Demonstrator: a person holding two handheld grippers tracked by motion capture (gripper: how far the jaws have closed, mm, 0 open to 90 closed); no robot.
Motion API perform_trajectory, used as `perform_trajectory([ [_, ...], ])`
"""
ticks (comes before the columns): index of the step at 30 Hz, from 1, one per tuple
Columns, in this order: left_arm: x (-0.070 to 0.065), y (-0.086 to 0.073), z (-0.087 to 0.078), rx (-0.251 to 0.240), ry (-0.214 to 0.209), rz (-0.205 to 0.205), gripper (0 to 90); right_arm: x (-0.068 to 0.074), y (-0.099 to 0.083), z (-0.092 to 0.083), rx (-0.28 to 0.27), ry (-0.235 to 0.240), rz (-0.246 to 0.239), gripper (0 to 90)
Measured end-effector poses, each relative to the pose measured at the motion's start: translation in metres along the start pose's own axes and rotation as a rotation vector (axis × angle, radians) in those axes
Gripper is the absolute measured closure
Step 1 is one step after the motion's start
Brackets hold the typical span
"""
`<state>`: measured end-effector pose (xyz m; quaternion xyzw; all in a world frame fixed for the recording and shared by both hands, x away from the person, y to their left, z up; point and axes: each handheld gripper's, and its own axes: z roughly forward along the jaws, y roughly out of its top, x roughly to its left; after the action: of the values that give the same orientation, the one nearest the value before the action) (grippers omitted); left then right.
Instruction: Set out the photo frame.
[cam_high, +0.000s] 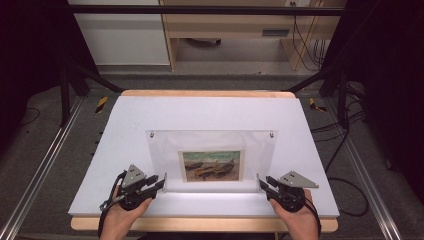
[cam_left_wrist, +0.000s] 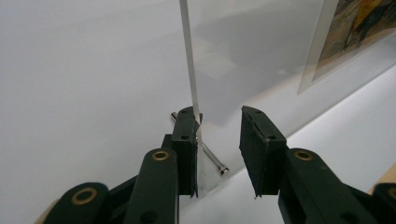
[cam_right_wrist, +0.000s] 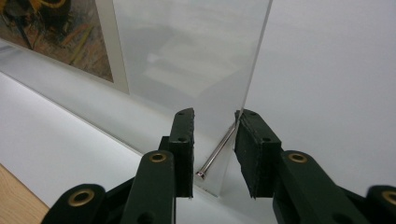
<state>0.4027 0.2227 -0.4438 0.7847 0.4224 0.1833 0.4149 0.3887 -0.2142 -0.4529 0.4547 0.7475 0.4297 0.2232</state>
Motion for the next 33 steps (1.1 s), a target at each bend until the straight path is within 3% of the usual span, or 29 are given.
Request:
perform_trajectory([
  [33,-0.0031,-0.0003,-0.0005,0.011,0.014,0.021,65.6,0.0027,-0.0007,-0.0011,0.000,-0.013,-0.022,66.6],
])
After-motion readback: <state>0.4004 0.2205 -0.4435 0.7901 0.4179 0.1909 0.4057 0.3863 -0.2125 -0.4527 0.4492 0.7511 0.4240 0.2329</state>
